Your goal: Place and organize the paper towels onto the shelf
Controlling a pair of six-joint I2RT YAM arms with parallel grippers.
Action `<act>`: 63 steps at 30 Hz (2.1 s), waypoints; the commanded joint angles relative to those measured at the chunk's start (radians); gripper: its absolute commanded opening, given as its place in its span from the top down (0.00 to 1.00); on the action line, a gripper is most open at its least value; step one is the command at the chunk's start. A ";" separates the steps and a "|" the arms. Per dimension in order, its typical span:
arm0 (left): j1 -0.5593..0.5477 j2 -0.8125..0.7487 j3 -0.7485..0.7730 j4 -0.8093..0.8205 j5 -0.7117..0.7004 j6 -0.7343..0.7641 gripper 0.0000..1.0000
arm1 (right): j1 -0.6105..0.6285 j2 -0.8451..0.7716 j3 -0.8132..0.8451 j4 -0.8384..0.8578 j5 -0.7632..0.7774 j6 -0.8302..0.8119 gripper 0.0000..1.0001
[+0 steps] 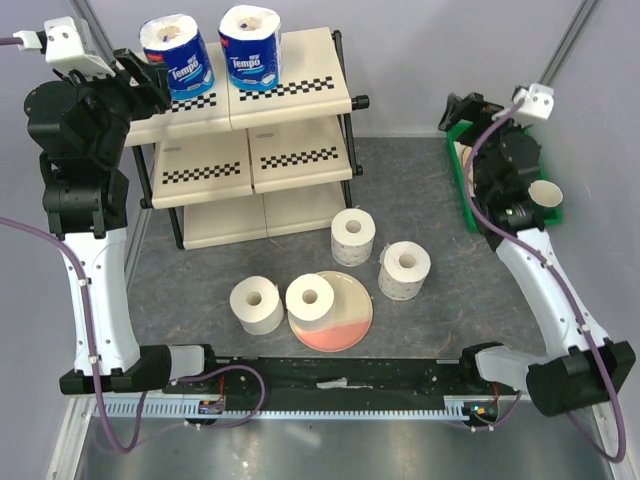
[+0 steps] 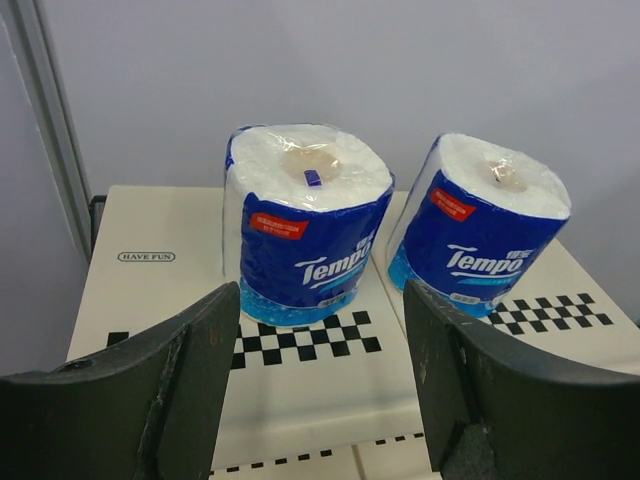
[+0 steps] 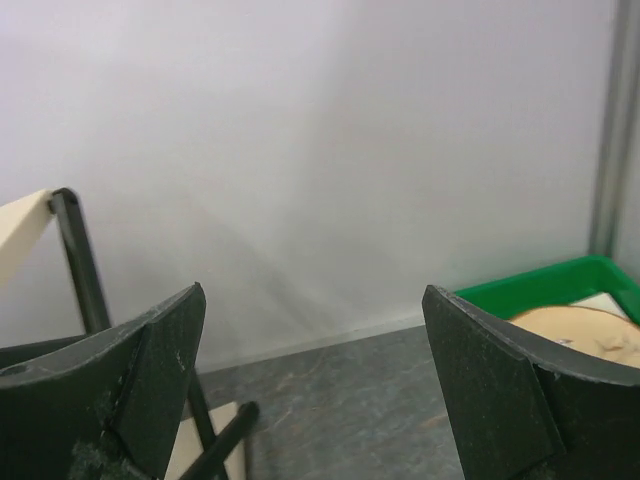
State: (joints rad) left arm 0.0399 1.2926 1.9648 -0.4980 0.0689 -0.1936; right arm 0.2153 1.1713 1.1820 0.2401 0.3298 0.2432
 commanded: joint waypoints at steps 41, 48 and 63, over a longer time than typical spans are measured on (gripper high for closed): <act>0.302 0.145 -0.133 0.395 0.239 -0.195 0.27 | 0.466 0.953 1.260 -0.134 0.058 -0.236 0.02; 0.304 0.177 -0.135 0.391 0.247 -0.184 0.27 | 0.483 0.973 1.274 -0.122 0.054 -0.236 0.02; 0.302 0.275 -0.115 0.431 0.354 -0.188 0.28 | 0.486 1.012 1.301 -0.113 0.043 -0.283 0.02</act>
State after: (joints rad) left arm 0.3393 1.5593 1.8198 -0.1200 0.3607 -0.3763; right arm 0.6968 2.1651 2.4252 0.0967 0.3748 -0.0170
